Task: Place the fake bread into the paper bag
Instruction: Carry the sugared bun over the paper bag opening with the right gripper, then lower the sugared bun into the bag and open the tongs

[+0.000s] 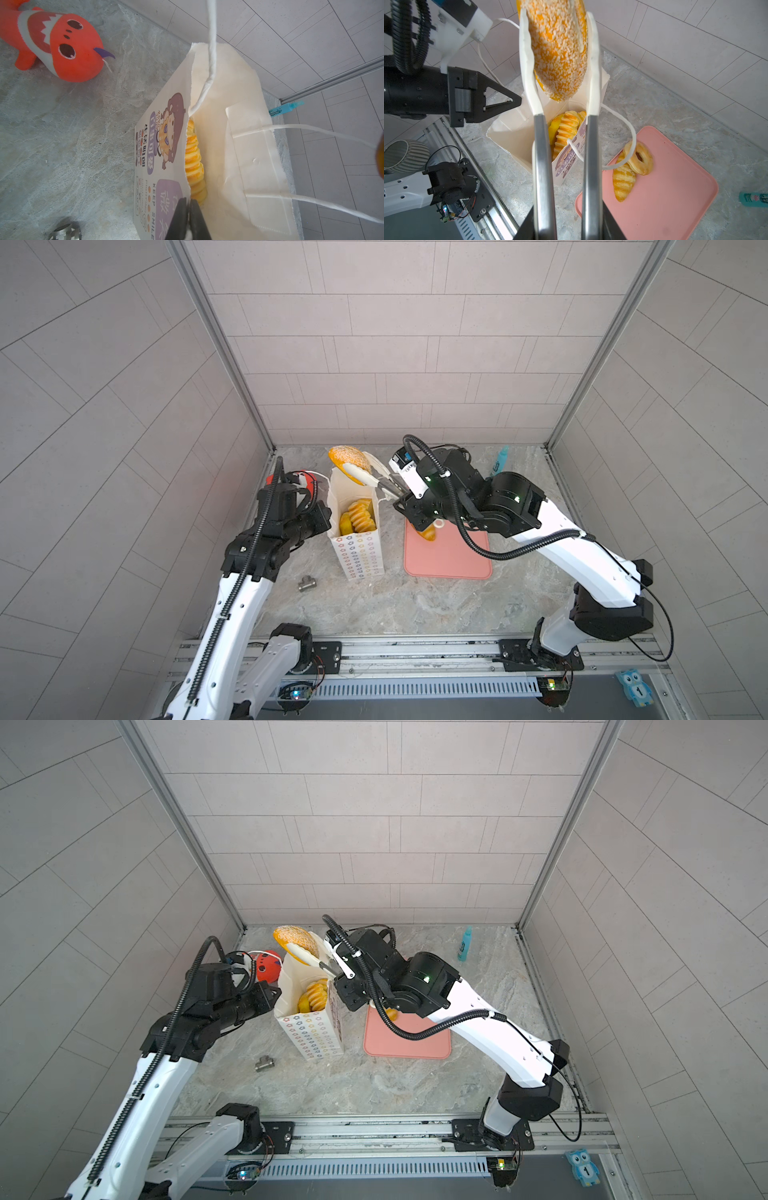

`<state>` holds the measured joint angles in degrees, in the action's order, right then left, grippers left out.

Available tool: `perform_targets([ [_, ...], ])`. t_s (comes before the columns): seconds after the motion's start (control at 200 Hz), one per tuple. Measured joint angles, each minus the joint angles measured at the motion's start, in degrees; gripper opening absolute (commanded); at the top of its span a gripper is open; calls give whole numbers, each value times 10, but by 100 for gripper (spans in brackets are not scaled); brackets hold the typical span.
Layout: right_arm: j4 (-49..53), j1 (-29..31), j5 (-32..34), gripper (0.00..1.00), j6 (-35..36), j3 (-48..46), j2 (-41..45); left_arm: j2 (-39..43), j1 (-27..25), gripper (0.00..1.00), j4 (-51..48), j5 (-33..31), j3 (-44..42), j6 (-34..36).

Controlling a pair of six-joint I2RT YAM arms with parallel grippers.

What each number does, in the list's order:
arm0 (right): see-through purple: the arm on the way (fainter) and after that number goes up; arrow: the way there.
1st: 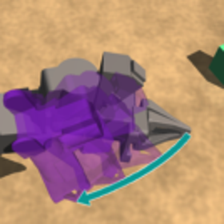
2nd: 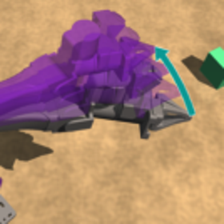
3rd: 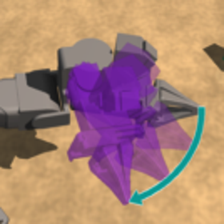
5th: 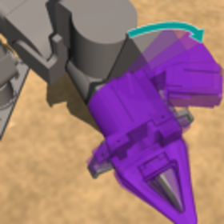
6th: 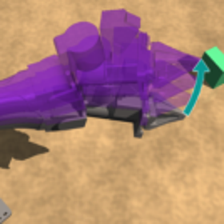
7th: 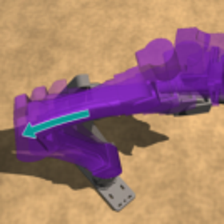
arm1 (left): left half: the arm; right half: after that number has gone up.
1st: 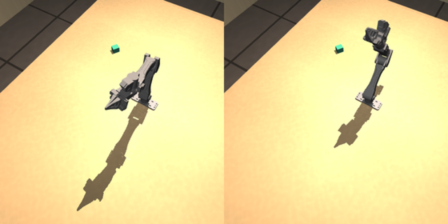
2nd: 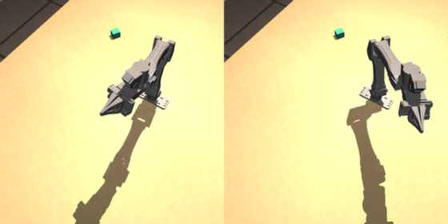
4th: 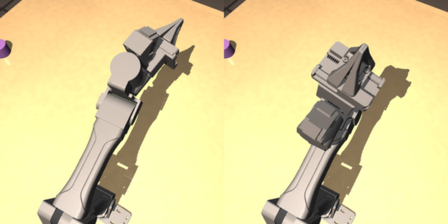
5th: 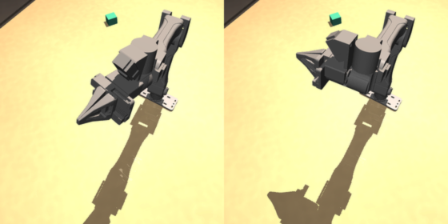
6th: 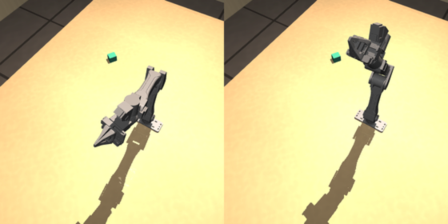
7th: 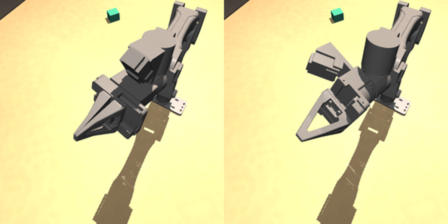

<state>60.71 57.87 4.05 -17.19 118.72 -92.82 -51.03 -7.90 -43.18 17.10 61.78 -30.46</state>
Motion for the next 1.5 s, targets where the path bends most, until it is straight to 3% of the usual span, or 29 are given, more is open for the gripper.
perform_targets([
  [0.821, -9, 4, 24, 37, 3, -52, -38, 2, 0, 9, 0, 0, -2, 0],
  [1.501, -12, 4, 29, 46, 5, -52, -39, 6, 0, 9, 0, 0, -4, -1],
])
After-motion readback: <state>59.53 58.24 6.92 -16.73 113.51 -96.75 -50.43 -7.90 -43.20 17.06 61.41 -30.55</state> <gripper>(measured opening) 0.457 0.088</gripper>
